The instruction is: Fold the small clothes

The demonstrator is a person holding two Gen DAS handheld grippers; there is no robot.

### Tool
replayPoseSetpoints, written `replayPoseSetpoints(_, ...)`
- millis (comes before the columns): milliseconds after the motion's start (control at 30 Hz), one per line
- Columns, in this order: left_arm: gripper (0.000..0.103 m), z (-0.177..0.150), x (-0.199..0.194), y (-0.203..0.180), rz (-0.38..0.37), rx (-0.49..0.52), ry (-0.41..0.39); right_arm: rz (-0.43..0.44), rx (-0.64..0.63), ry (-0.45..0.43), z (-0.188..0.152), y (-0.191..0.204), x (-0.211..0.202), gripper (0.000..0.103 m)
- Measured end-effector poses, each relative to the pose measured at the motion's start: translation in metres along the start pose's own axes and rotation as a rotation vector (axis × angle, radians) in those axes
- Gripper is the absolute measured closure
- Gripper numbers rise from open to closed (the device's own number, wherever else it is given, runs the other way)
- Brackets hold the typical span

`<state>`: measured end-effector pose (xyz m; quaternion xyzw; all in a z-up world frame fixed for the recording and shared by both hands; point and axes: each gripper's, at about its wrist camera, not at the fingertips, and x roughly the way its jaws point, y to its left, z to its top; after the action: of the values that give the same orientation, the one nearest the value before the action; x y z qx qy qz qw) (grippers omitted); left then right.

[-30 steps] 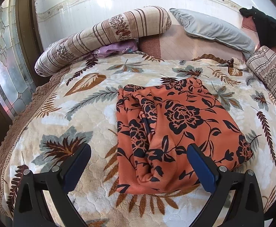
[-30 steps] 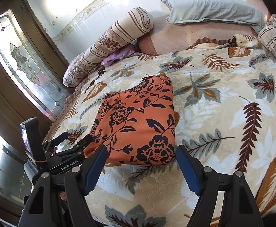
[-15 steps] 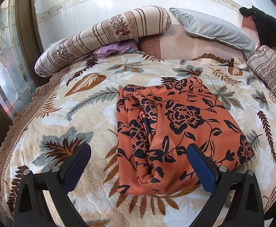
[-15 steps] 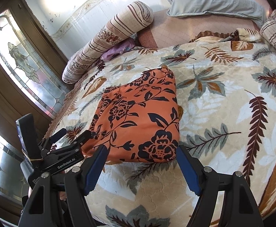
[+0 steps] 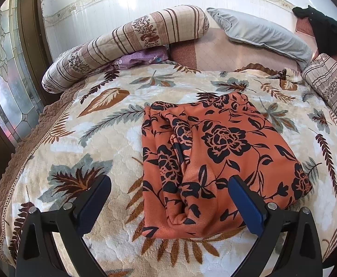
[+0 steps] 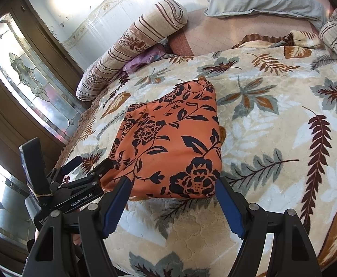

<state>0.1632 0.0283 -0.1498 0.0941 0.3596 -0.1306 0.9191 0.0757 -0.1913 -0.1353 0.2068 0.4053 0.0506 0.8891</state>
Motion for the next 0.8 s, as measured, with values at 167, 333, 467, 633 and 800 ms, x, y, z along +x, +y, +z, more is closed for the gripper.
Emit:
replayPoseSetpoints(167, 0.002, 0.0, 0.0, 0.0, -0.001, 0.001, 0.0, 0.004, 0.0, -0.002, 0.002, 0.001, 0.003, 0.025)
replayPoseSetpoints(333, 0.001, 0.0, 0.001, 0.001, 0.002, 0.001, -0.001, 0.016, -0.001, 0.0, 0.004, 0.002, 0.008, 0.025)
replayPoseSetpoints(467, 0.002, 0.0, 0.003, 0.0, 0.007, 0.006, 0.004, 0.024, -0.005, 0.004, 0.007, 0.004, 0.014, 0.025)
replayPoseSetpoints(633, 0.001, 0.0, 0.006, -0.001, 0.012, 0.008, 0.01, 0.039, -0.013, -0.003, 0.014, 0.007, 0.018, 0.025)
replayPoseSetpoints(800, 0.002, 0.001, 0.008, -0.001, 0.015, 0.008, 0.015, 0.05, -0.014, -0.007, 0.022, 0.007, 0.023, 0.025)
